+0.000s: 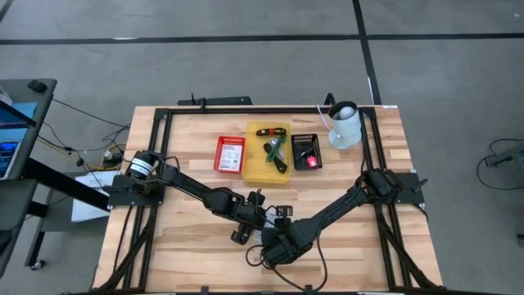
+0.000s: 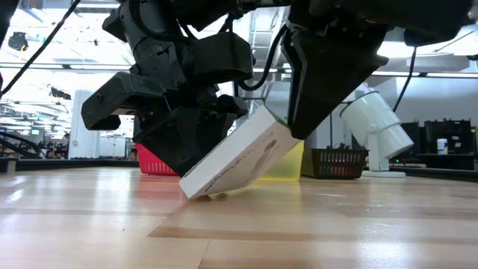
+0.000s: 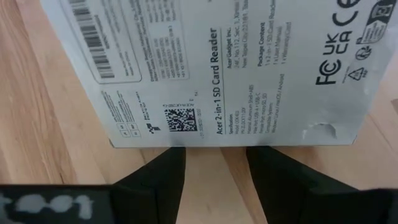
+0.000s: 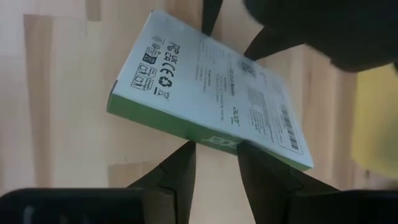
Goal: Pick and place items into bin
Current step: Put the card reader box in the red bin
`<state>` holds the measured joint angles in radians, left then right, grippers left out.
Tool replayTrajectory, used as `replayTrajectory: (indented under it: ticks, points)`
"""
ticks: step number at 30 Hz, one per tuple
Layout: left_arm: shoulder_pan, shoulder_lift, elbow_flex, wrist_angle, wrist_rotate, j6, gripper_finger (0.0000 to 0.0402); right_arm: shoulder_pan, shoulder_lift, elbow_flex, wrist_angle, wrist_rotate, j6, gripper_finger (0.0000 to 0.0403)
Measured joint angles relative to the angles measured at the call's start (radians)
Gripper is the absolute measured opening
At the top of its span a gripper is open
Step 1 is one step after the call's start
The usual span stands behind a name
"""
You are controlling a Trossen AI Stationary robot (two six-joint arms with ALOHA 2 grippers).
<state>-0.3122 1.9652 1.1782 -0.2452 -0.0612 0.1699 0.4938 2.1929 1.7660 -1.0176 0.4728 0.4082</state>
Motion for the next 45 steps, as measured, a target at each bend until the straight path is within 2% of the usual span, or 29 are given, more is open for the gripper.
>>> replayTrajectory:
  ticks: [3,7,10,25,31,45]
  points:
    - [0.0,0.0,0.0,-0.001,-0.002,0.0,0.0167,0.001,0.0,0.003,0.012,0.038,-0.014,0.012]
    - [0.003,0.0,0.007,0.043,-0.006,0.012,0.0167,0.008,0.002,0.007,0.05,0.16,-0.037,0.0121]
    - [0.001,0.0,0.007,0.049,-0.012,0.015,0.0167,0.017,0.005,0.012,0.046,0.184,-0.039,0.0121]
    - [0.0,0.001,0.006,0.057,-0.003,0.013,0.0167,0.025,0.005,0.014,0.031,0.166,-0.043,0.0121]
    - [-0.002,0.002,0.006,0.059,0.001,0.01,0.0167,0.04,0.006,0.012,0.027,0.202,-0.039,0.0121]
    - [-0.003,0.002,0.004,0.052,0.003,0.008,0.0167,0.074,0.006,0.011,0.024,0.206,-0.031,0.0121]
